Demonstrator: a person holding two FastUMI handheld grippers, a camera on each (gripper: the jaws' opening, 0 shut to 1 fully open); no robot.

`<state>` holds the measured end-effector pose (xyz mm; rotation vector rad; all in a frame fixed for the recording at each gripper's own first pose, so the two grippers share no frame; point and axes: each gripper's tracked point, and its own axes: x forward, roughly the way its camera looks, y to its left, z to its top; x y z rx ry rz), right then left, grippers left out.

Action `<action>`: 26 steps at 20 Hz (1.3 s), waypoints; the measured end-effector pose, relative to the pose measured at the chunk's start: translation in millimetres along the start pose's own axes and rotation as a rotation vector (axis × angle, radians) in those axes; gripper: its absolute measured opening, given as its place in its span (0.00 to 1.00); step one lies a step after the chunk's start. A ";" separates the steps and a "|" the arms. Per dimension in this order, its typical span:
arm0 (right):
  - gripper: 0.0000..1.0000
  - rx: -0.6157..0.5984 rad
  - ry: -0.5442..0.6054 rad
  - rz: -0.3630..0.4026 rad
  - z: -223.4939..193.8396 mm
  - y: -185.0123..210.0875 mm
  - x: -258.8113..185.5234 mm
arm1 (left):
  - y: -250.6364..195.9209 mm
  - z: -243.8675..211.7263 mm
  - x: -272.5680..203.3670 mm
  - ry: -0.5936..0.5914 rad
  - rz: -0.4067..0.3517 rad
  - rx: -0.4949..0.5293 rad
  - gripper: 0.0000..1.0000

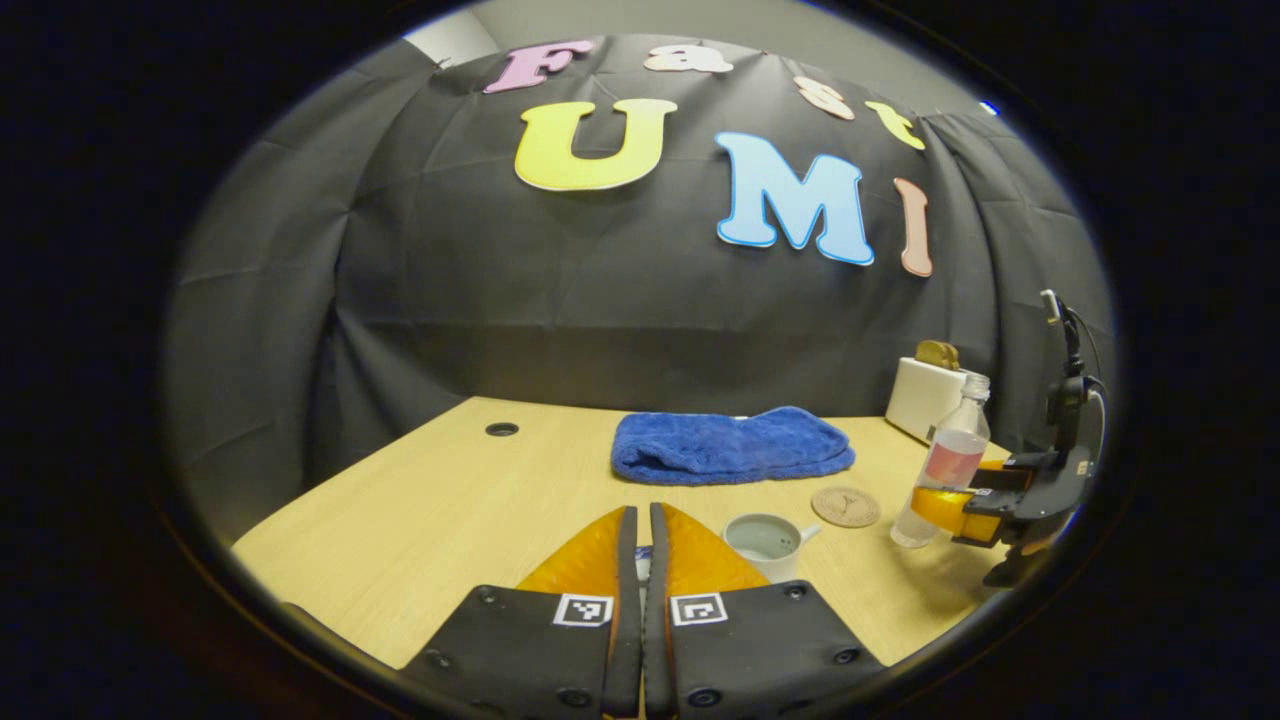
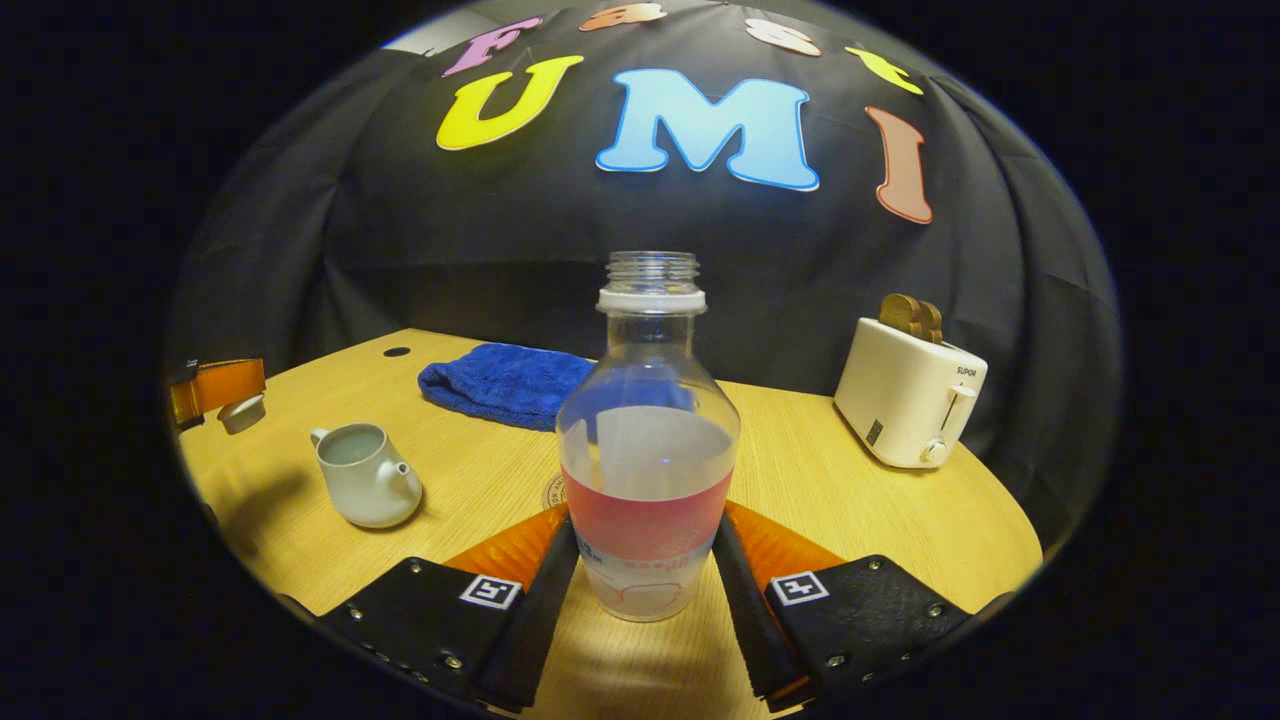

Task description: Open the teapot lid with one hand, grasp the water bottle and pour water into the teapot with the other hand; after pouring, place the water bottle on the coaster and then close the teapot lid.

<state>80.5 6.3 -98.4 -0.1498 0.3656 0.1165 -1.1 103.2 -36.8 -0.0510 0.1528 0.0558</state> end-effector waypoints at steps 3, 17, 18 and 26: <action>0.76 -0.085 -0.012 -0.032 7.8 -2.1 -0.3 | 5.2 -2.5 -0.7 0.004 0.007 -0.004 0.07; 0.76 -0.696 -0.083 -0.195 57.9 2.6 21.3 | 27.4 -10.5 -7.3 0.016 0.029 -0.031 0.08; 0.76 -0.735 -0.091 -0.197 58.9 6.2 22.9 | 28.5 -11.6 -7.0 0.018 0.031 -0.033 0.08; 0.76 -1.052 -0.130 -0.230 64.8 30.5 31.2 | 39.1 -17.8 -10.5 0.031 0.043 -0.044 0.08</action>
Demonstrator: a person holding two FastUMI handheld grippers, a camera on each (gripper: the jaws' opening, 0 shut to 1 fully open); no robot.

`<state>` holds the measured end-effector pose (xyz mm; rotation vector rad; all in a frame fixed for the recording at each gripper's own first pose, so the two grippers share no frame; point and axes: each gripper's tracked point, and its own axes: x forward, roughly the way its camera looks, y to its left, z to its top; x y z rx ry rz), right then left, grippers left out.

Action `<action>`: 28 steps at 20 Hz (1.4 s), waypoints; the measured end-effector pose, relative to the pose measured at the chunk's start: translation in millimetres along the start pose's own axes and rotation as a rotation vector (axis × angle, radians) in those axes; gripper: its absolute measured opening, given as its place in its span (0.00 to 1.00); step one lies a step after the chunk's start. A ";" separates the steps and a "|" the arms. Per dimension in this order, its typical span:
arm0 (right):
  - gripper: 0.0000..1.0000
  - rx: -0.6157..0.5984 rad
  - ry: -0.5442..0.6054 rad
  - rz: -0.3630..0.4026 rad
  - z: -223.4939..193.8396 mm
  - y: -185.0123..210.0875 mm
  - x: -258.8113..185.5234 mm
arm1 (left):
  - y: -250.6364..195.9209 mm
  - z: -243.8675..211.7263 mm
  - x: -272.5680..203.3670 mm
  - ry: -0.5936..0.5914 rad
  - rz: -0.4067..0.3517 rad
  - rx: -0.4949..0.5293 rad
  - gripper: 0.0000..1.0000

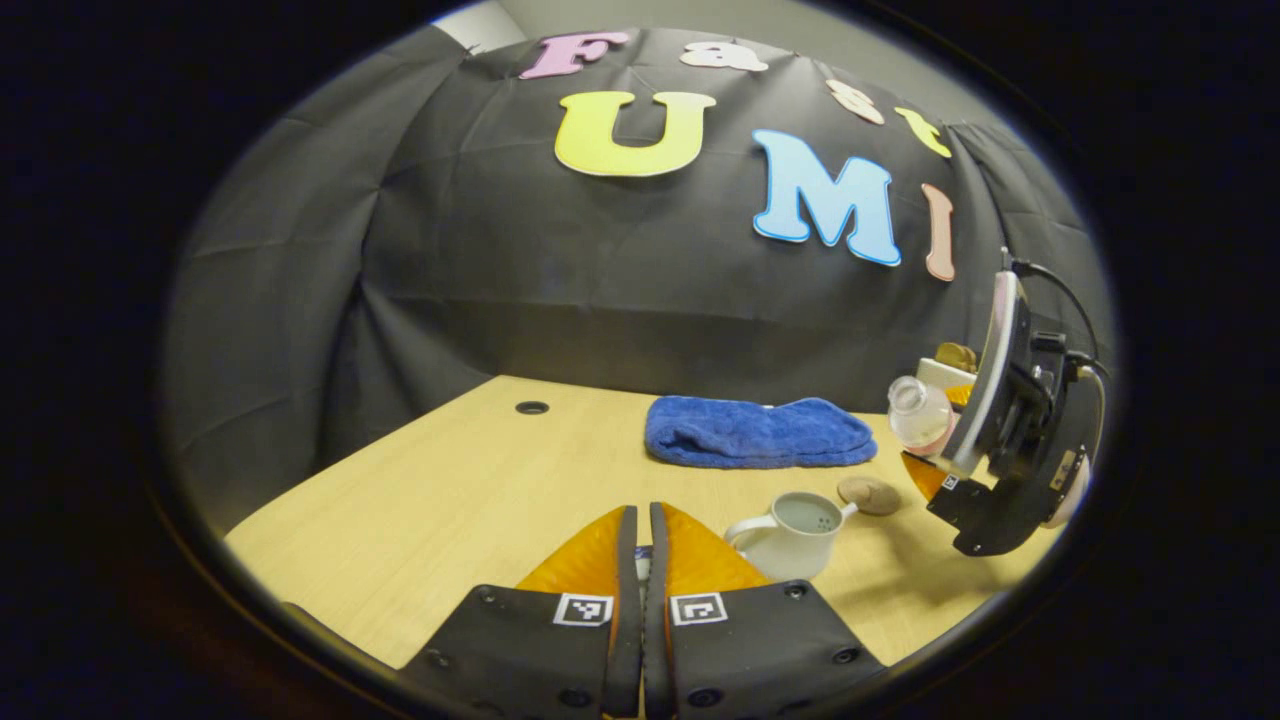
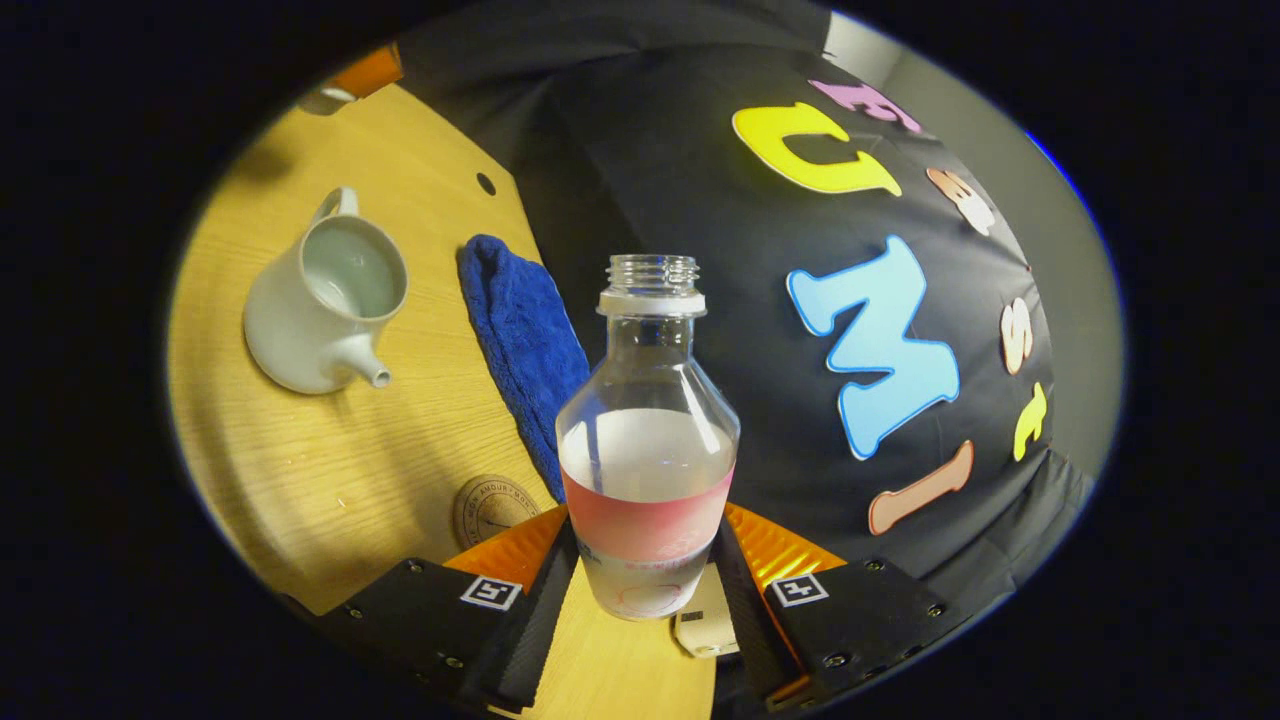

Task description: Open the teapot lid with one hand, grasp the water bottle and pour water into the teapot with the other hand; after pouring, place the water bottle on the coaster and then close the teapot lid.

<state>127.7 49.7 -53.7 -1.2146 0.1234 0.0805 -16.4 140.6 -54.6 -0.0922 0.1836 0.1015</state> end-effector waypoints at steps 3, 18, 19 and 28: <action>0.76 -0.088 -0.030 -0.010 9.9 7.1 2.6 | 4.2 0.6 -0.9 0.000 0.005 0.000 0.08; 0.75 -0.456 -0.140 -0.120 35.2 11.4 7.3 | 14.2 -7.5 -3.5 0.016 0.018 -0.004 0.08; 0.72 -0.470 -0.146 -0.125 35.8 11.9 6.4 | 14.6 -7.0 -3.4 0.016 0.019 -0.003 0.08; 0.75 -0.569 -0.192 -0.174 46.9 6.9 4.5 | 16.7 -10.3 -3.9 0.023 0.021 -0.005 0.07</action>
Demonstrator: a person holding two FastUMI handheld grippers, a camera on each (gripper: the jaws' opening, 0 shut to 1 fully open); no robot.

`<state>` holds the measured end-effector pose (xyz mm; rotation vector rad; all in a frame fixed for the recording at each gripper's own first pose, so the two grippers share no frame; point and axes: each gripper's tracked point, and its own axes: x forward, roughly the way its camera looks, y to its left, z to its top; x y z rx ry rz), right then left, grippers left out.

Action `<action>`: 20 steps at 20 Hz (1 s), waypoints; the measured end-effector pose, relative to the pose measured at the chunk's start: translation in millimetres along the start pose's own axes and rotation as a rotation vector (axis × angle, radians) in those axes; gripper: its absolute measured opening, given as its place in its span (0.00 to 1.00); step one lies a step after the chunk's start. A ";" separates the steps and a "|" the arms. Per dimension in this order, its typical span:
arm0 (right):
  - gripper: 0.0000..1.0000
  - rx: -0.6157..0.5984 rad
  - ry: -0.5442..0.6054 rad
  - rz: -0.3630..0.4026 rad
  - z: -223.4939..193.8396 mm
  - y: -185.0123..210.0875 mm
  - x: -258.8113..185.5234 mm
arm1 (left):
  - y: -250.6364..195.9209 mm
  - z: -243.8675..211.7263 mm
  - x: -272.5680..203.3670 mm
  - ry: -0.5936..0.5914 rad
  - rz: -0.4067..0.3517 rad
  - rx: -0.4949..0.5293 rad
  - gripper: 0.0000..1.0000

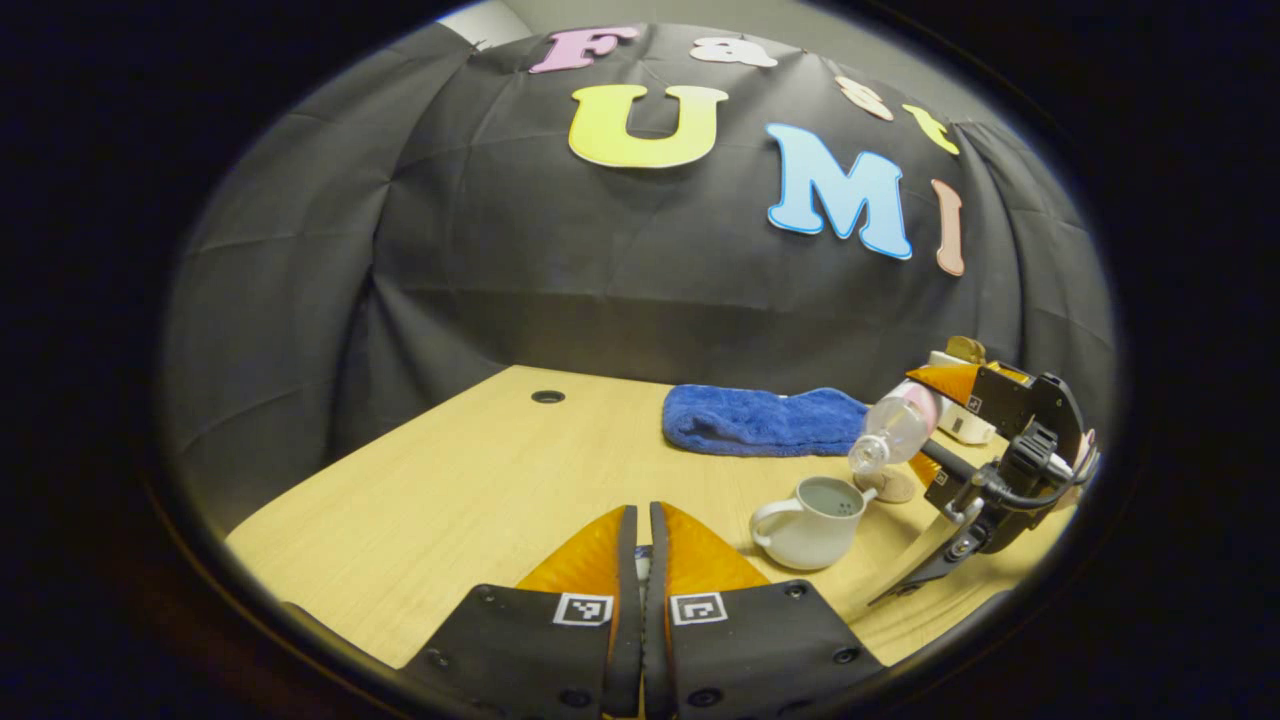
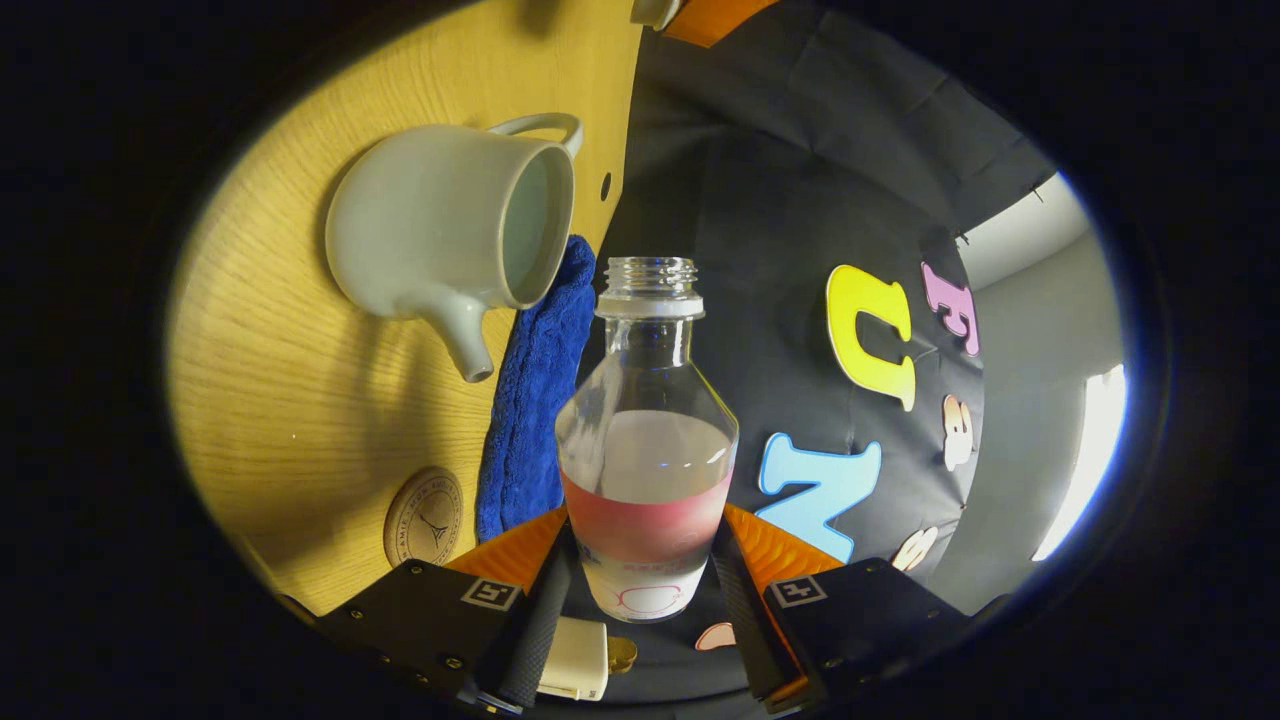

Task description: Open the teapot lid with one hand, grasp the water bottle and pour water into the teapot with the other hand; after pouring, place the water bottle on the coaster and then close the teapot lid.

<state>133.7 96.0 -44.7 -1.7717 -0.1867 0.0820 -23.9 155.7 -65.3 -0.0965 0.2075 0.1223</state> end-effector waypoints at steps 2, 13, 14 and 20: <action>0.75 -0.014 -0.006 -0.009 -0.9 -1.6 1.2 | -0.2 0.5 0.3 -0.001 0.001 0.002 0.08; 0.75 -0.062 -0.031 -0.045 -1.9 -15.4 3.2 | -3.3 0.1 1.3 0.003 -0.006 0.008 0.08; 0.75 -0.066 -0.030 -0.050 -2.0 -18.0 3.8 | -3.5 -0.9 1.7 0.003 -0.006 0.006 0.07; 0.75 -0.091 -0.041 -0.075 3.0 -28.2 4.2 | -1.3 -3.6 0.5 0.010 -0.004 0.009 0.07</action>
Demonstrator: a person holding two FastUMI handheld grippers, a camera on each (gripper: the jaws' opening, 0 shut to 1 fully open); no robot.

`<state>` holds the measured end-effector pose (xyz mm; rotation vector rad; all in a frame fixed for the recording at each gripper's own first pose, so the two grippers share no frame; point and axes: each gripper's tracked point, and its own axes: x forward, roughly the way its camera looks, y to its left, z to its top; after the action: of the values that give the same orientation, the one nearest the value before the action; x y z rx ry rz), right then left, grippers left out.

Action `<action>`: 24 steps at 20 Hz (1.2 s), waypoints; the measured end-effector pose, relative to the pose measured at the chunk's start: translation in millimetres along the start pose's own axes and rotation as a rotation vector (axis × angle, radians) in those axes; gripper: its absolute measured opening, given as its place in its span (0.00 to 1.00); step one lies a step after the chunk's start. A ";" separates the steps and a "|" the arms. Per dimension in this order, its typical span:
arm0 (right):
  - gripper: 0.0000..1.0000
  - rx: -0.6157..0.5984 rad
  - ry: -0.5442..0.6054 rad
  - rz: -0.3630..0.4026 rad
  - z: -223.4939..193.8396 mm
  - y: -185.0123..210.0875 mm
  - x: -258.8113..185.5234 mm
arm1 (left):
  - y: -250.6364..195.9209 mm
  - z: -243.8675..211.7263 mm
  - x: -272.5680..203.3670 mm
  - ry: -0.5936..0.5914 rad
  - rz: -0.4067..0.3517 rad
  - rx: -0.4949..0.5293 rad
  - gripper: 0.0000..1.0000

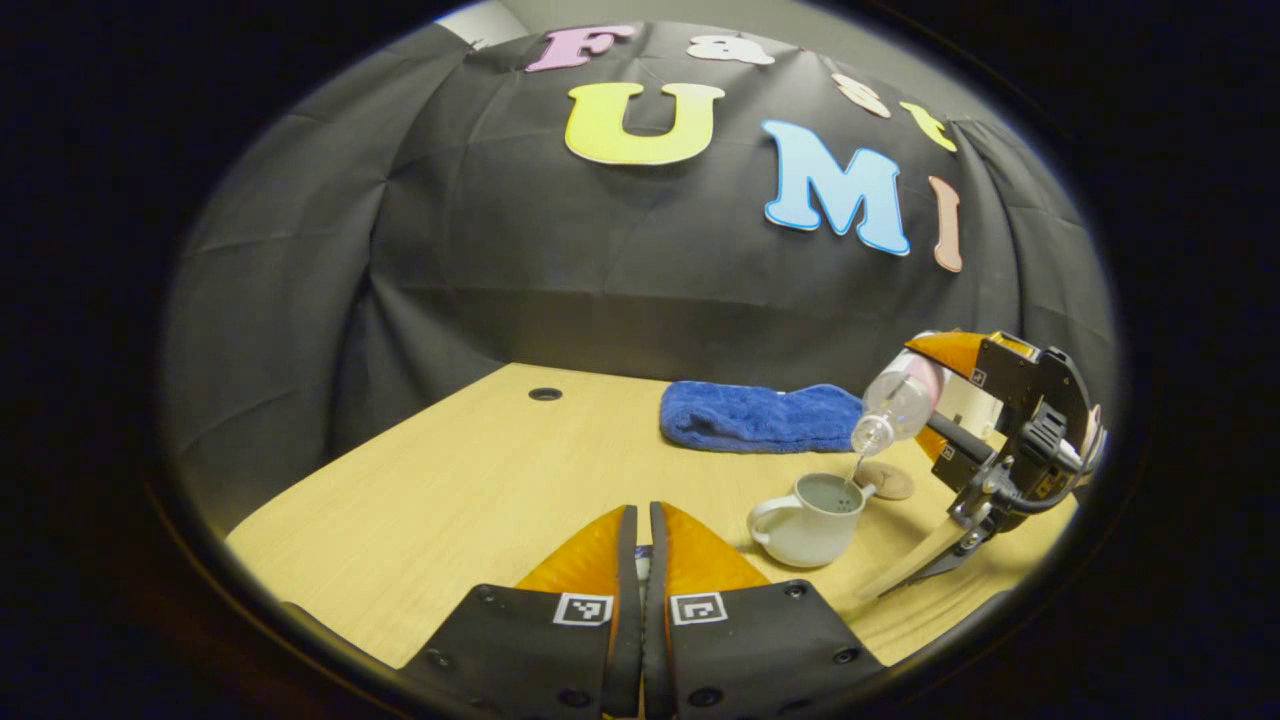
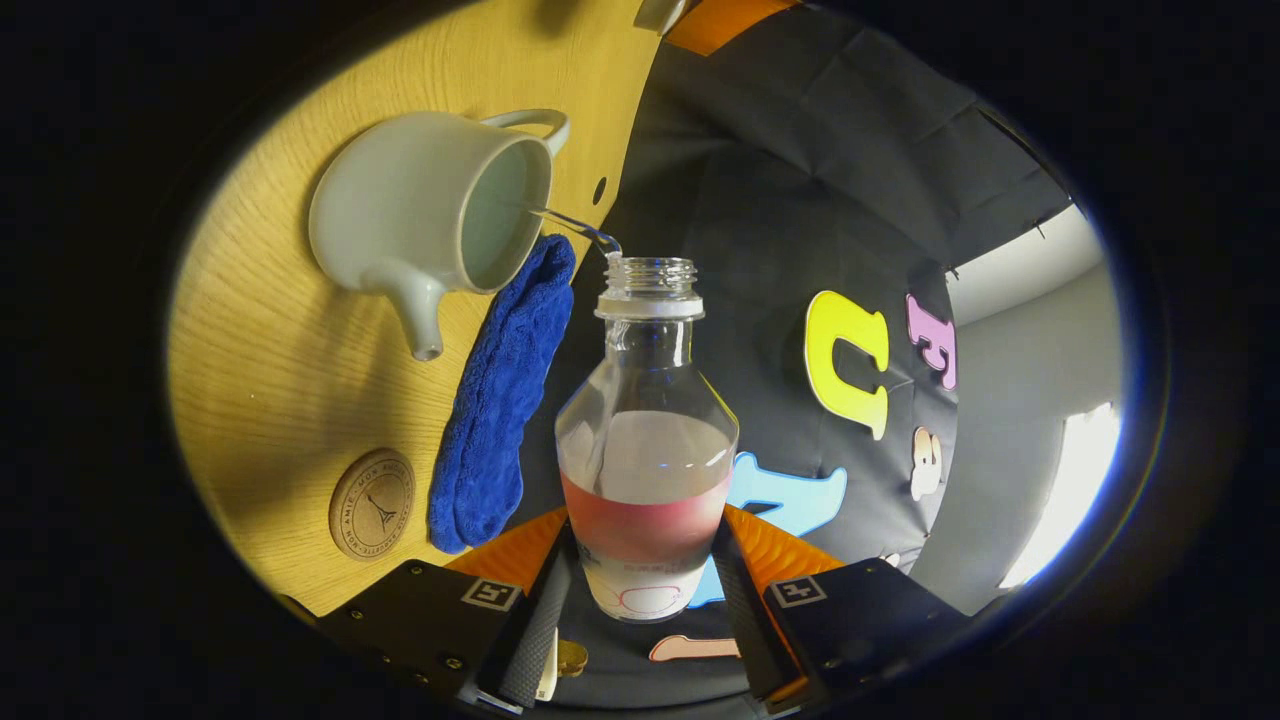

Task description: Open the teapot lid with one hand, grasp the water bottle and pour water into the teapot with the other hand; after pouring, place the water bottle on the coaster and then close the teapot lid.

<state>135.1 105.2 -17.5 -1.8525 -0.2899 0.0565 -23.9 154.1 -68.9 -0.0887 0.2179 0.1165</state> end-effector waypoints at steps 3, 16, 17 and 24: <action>0.75 -0.009 -0.006 -0.008 0.6 -2.5 2.0 | 0.9 0.0 -1.0 0.002 0.000 -0.002 0.07; 0.75 -0.059 -0.005 -0.027 -4.2 -10.6 7.2 | 1.4 -7.8 0.0 0.013 0.001 0.000 0.07; 0.75 -0.064 -0.003 -0.028 -5.9 -11.6 7.0 | 1.9 -7.2 -0.4 0.013 0.002 0.000 0.07; 0.75 -0.104 -0.005 -0.050 -10.8 -18.0 15.7 | 1.5 -7.9 0.3 0.017 0.002 0.002 0.07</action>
<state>149.3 103.5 4.6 -1.9475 -0.3478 0.0123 -25.5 154.9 -76.8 -0.0873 0.2347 0.1174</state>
